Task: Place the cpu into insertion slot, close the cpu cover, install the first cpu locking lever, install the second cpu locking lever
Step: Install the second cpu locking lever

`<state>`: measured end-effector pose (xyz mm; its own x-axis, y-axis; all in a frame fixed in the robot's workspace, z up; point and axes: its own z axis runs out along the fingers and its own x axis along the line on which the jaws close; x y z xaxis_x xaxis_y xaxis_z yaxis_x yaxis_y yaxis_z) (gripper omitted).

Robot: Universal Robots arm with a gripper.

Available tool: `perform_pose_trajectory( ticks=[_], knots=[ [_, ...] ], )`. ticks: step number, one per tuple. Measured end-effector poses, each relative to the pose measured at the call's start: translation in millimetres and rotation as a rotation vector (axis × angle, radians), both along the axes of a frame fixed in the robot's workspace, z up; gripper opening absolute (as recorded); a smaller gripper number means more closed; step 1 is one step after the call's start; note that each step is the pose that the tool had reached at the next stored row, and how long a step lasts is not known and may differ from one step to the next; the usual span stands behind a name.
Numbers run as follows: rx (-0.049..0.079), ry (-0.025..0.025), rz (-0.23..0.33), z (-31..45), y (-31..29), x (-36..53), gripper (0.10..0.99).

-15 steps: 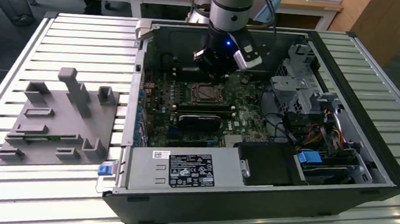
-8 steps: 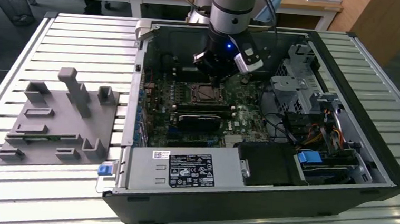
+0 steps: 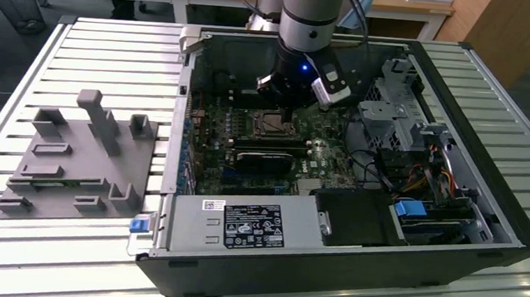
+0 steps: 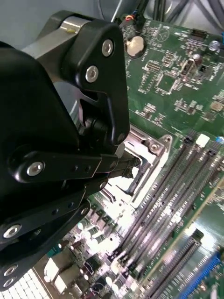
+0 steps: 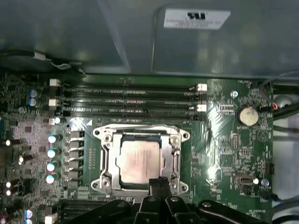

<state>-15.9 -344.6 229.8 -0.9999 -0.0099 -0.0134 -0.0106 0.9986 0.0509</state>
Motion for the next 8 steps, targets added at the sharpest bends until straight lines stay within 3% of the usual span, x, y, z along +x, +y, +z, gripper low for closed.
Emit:
perform_pose_trajectory(
  ticks=[8],
  knots=[
    [0.002, 0.0007, -0.008, 0.0, -13.3, 0.0, 0.122]
  ],
)
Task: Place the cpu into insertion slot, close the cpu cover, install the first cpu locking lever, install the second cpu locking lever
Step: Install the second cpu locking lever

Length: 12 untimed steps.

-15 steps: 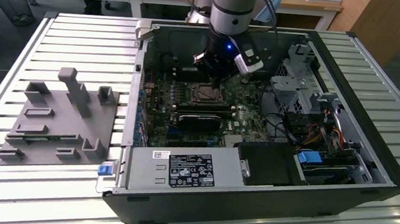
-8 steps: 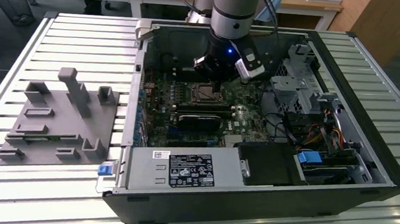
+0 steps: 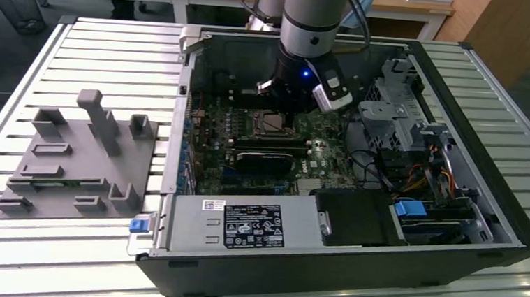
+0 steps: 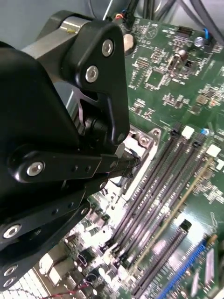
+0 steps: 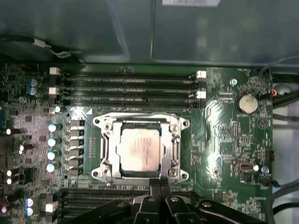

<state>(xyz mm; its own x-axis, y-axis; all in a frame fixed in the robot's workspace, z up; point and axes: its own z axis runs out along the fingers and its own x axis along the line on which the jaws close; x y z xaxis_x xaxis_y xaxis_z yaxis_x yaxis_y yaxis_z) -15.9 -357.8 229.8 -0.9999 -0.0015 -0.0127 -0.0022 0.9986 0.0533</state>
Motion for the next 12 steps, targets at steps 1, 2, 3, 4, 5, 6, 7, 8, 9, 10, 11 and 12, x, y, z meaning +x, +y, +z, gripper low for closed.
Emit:
perform_pose_trajectory(
  ticks=[1, 2, 3, 4, 5, 6, 7, 8, 9, 10, 11, 12],
  knots=[
    [0.0, 0.0001, 0.0, 0.0, -1.5, 0.0, 0.122],
    [0.0, 0.0003, -0.001, 0.0, -2.8, 0.0, 0.122],
    [0.0, 0.0003, -0.001, 0.0, -4.2, 0.0, 0.122],
    [0.0, 0.0002, -0.002, 0.0, -5.4, 0.0, 0.122],
    [0.001, 0.0001, -0.002, 0.0, -6.3, -0.3, 0.122],
    [0.002, 0.0002, -0.002, 0.0, -7.1, -1.4, 0.122],
    [0.003, 0.0002, -0.002, 0.0, -7.6, -2.9, 0.122],
    [0.004, 0.0002, -0.002, 0.0, -8.0, -4.8, 0.122],
    [0.005, 0.0002, -0.002, 0.0, -8.4, -6.8, 0.122],
    [0.006, 0.0002, -0.002, 0.0, -8.8, -8.8, 0.122],
    [0.007, 0.0002, -0.002, 0.0, -9.1, -11.3, 0.122],
    [0.007, 0.0002, -0.002, 0.0, -9.3, -14.2, 0.122]
  ],
)
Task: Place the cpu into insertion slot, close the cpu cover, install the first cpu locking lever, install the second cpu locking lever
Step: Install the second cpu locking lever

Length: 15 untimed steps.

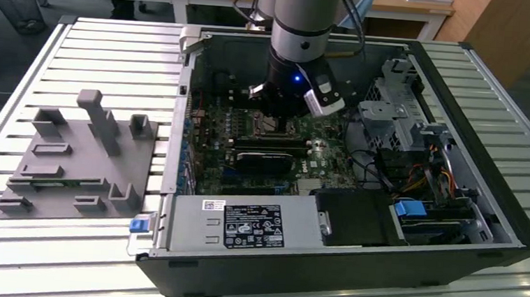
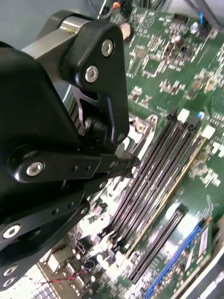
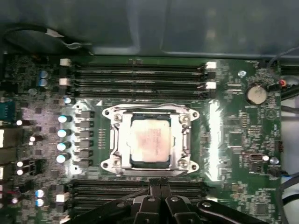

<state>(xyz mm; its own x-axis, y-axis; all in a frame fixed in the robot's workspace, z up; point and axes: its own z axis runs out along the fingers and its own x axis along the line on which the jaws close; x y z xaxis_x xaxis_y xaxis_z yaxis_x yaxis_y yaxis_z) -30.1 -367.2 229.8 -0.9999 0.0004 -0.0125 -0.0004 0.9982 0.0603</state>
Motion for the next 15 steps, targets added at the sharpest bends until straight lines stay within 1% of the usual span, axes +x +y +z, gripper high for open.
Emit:
perform_pose_trajectory(
  ticks=[4, 5, 11, 13, 15],
  knots=[
    [0.002, -0.0001, 0.0, -0.1, -0.8, -13.3, 0.122],
    [0.003, -0.0001, 0.0, -0.2, -1.0, -15.2, 0.122],
    [0.032, 0.0003, -0.005, -1.3, -4.8, -17.3, 0.122],
    [0.039, 0.0003, -0.006, -1.5, -6.5, -18.7, 0.122],
    [0.042, 0.0003, -0.006, -1.7, -8.0, -21.0, 0.122]
  ],
)
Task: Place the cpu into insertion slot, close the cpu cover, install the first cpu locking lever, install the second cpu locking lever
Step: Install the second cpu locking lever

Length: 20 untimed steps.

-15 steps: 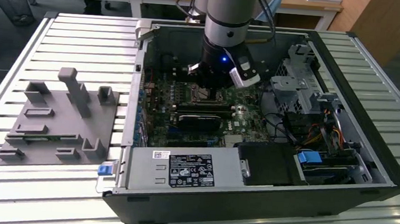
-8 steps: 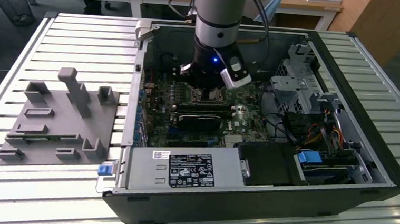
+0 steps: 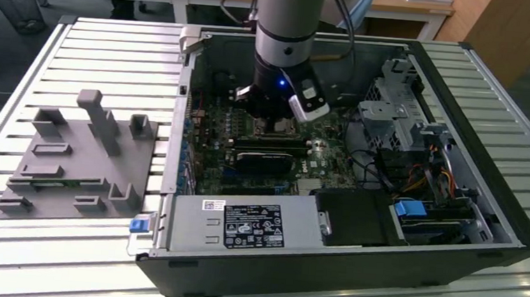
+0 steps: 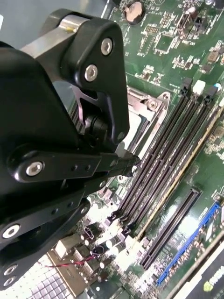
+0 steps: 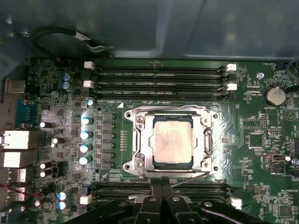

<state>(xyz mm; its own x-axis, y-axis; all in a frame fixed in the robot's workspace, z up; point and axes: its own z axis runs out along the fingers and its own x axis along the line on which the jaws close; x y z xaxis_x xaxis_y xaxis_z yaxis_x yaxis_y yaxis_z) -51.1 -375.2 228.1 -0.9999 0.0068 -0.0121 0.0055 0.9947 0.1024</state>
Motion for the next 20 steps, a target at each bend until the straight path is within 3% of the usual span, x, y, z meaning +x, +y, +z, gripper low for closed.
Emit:
perform_pose_trajectory(
  ticks=[5, 13, 20],
  knots=[
    [0.005, -0.0001, 0.0, -1.3, -2.6, -8.2, 0.122],
    [0.01, 0.0002, 0.0, -10.9, -4.5, -10.3, 0.122],
    [0.064, 0.0001, 0.0, -12.0, -12.3, -12.6, 0.122]
  ],
)
